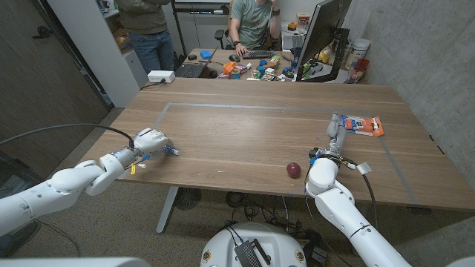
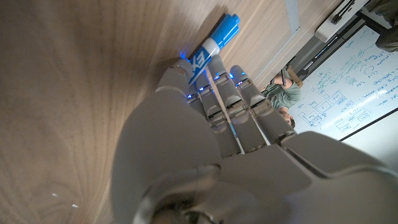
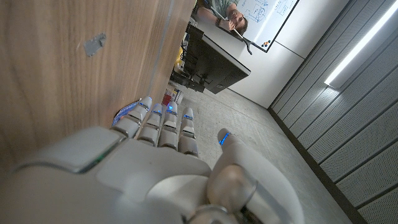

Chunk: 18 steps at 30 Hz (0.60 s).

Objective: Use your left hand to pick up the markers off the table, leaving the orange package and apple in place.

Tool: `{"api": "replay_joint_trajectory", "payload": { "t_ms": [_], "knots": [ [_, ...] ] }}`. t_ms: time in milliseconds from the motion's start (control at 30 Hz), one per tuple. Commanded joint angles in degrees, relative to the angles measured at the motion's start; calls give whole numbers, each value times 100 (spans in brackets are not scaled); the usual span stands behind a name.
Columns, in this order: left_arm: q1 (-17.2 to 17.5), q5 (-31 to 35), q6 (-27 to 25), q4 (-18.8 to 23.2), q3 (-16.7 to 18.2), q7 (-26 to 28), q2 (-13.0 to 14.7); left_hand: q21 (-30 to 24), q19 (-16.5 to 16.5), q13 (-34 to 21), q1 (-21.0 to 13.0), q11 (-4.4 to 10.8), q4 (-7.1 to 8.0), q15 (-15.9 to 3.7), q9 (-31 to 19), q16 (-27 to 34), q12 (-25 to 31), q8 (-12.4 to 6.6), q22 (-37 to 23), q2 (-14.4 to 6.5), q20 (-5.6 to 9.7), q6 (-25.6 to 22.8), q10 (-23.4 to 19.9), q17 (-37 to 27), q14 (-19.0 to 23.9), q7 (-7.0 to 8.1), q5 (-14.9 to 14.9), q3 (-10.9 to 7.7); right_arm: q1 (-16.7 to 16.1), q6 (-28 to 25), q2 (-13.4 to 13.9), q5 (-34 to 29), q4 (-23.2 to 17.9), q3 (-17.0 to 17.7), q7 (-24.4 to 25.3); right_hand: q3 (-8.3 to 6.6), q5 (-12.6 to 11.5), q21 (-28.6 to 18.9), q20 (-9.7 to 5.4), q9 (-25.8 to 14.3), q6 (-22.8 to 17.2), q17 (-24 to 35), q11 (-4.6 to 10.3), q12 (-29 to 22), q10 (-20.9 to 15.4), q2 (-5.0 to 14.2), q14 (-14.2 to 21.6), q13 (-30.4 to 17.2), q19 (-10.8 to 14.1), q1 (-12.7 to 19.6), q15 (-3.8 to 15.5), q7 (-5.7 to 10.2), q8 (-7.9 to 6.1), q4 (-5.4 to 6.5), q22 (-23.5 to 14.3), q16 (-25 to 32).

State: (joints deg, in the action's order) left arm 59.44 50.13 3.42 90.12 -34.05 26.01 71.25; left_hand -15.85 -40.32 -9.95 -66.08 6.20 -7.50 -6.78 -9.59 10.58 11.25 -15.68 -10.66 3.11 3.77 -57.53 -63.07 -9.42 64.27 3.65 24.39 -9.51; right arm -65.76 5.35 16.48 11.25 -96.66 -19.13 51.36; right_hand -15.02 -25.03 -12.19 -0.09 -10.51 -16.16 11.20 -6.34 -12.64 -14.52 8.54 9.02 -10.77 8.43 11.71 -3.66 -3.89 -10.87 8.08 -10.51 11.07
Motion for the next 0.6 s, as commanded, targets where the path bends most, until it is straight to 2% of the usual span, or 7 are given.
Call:
{"api": "replay_joint_trajectory", "payload": {
  "t_ms": [33,100,167,600],
  "knots": [
    [218,-238,-298,255,127,-62,96,45,-39,-29,9,541,-2,-489,-25,2,-31,42,-7,-45,408,-1539,-1194,-25,532,13,-771,-62,-9,48,-1,15,-2,-17,-30,24,-37,5,9,-21,10,1,-61,2,-11,137,14,-17,19,-59,5,16,-14,-19,-23,26],
    [214,-179,-325,261,149,42,105,67,-25,-34,6,559,-5,-499,-23,-36,-73,114,-11,-35,386,-1521,-1107,-24,446,-16,-812,-98,-16,58,14,25,-15,-5,-48,26,-38,5,10,-21,11,0,-70,1,-14,137,26,-17,21,-60,1,19,-14,-20,-24,30],
    [236,-315,-383,355,237,-7,133,95,1,-40,5,553,-6,-494,-28,-54,-99,206,-15,-21,386,-1458,-1002,-26,339,-29,-854,-138,-16,65,10,20,-19,1,-36,32,-40,-6,-8,-20,3,1,-143,0,-20,137,120,-15,50,-63,-1,13,-18,-22,-24,66],
    [596,-983,-1208,1332,969,-541,591,144,52,-49,-2,564,-7,-483,-40,-37,-76,285,-19,-15,366,-1481,-971,-32,231,-31,-912,-218,-73,278,-9,142,9,67,-130,42,-43,-13,-9,-20,-38,-2,-169,-8,-51,133,199,-12,73,-64,-9,-6,-32,-32,-23,87]
  ]
}}
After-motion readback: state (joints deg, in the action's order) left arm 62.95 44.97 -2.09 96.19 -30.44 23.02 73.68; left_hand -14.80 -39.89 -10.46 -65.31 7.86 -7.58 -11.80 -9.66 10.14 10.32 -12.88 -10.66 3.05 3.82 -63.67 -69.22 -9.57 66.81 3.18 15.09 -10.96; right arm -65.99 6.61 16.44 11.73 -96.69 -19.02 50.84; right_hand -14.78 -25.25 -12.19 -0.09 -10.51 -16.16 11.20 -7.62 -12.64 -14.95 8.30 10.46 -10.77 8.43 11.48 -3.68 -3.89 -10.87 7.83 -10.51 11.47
